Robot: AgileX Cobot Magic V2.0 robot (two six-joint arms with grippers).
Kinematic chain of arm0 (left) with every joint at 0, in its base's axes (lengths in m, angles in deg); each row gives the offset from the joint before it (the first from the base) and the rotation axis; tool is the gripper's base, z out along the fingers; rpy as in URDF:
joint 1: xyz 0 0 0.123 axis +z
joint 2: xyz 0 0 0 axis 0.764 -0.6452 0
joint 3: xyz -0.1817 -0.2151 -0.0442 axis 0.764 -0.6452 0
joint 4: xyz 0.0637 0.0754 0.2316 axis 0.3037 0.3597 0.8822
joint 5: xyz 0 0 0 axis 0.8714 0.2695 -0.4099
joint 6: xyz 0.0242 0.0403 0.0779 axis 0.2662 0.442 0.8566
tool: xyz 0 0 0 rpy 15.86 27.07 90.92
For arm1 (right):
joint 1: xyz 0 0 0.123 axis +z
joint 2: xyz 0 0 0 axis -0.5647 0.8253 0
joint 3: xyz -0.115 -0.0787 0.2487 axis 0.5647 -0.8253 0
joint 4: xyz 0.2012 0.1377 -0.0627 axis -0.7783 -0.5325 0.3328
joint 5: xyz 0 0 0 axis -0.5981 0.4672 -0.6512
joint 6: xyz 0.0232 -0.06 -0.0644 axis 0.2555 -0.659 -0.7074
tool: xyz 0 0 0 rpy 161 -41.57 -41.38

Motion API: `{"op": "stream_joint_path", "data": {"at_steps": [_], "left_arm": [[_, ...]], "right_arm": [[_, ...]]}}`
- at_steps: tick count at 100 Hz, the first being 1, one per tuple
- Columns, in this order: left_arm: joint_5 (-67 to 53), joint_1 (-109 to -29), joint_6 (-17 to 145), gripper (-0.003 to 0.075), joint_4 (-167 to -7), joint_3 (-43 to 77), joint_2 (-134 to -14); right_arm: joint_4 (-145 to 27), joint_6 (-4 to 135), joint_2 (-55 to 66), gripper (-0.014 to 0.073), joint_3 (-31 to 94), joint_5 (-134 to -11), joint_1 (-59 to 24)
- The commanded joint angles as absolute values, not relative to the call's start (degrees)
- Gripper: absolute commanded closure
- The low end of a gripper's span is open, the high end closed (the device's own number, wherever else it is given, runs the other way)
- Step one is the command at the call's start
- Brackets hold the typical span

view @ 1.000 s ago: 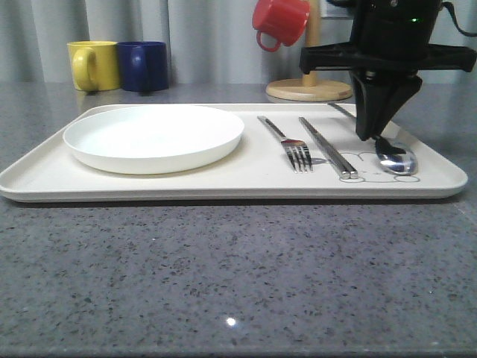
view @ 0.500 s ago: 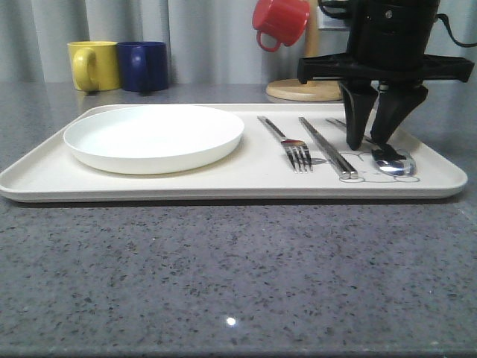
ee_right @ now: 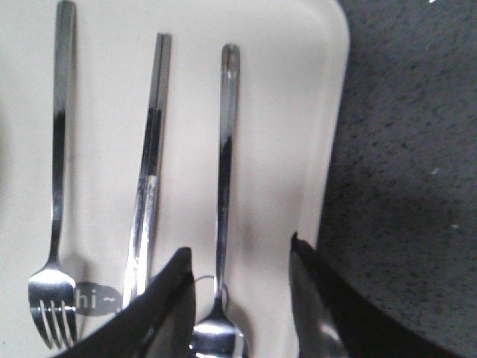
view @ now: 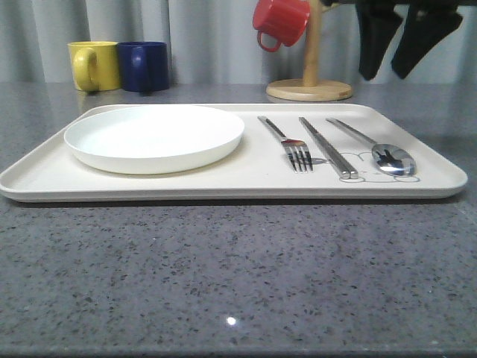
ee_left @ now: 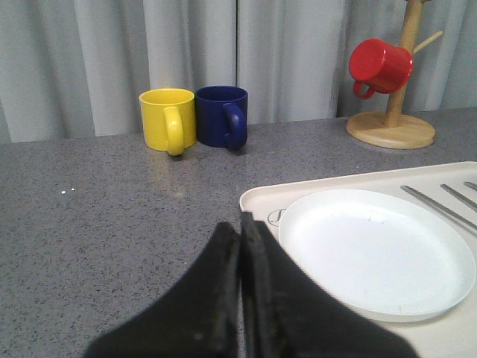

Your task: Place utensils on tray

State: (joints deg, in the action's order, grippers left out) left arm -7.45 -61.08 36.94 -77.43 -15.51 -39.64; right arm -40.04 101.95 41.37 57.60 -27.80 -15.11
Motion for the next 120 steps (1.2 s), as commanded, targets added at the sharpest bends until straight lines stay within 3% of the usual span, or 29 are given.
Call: {"op": "stream_joint_path", "data": {"at_steps": [1,39,72,103,120], "left_arm": [[-2.98,-61.15,37.03,0.0739,-77.64,-14.05,-39.86],[-2.98,-61.15,37.03,0.0739,-77.64,-14.05,-39.86],[-2.98,-61.15,37.03,0.0739,-77.64,-14.05,-39.86],[-2.98,-61.15,37.03,0.0739,-77.64,-14.05,-39.86],[-2.98,-61.15,37.03,0.0739,-77.64,-14.05,-39.86]], "right_arm": [[-38.6,99.56,36.01,0.0272,58.77,-30.08,-17.71],[-38.45,98.26,18.8,0.0272,37.76,-39.05,-28.24],[-38.24,98.26,-4.48,0.0273,16.29,-49.84,-28.71],[-35.86,98.26,-23.11,0.0279,5.13,-56.08,-28.71],[-34.65,98.26,-26.82,0.0453,4.0,-57.02,-28.71]]}}
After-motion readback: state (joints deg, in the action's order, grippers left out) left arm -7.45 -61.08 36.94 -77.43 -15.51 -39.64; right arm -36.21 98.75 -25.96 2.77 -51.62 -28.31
